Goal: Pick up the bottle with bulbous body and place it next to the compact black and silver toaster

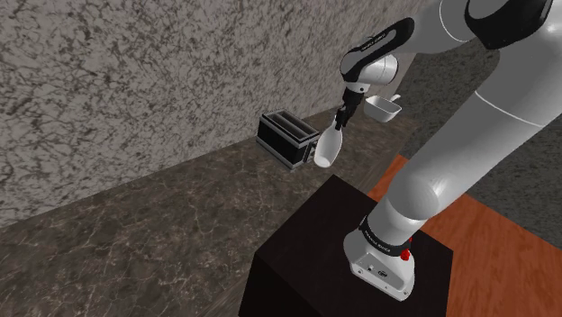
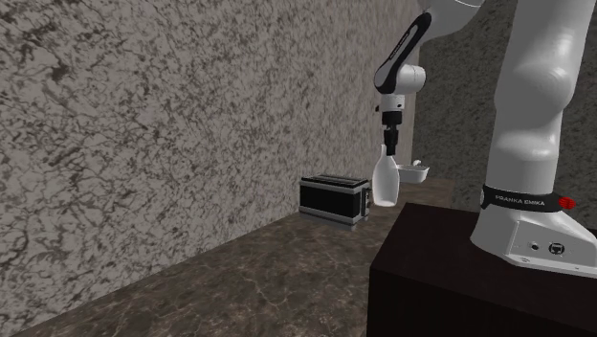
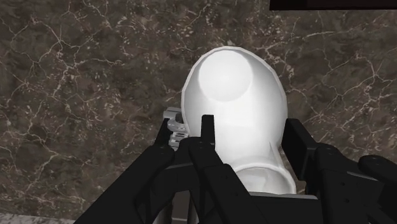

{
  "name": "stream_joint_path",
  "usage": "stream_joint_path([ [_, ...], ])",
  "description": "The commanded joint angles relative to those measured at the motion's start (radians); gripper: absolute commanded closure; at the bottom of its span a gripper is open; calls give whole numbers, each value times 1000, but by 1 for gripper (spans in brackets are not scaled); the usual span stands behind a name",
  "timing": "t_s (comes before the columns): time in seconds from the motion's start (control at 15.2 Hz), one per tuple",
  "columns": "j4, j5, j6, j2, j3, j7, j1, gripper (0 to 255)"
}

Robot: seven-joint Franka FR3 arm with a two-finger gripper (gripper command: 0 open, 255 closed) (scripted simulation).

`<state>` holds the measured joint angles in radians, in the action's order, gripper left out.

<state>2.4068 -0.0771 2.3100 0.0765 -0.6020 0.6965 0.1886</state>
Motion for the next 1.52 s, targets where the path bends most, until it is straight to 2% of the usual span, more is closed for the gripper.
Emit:
stream_joint_path([
  [0.0,6,20,32,-29,-4,16,-1,255],
  [0.73,41,145,186,-174,4,106,1,255],
  [1.32,44,288,298,-307,56,206,33,255],
  [1.45,44,296,304,-315,61,212,37,255],
])
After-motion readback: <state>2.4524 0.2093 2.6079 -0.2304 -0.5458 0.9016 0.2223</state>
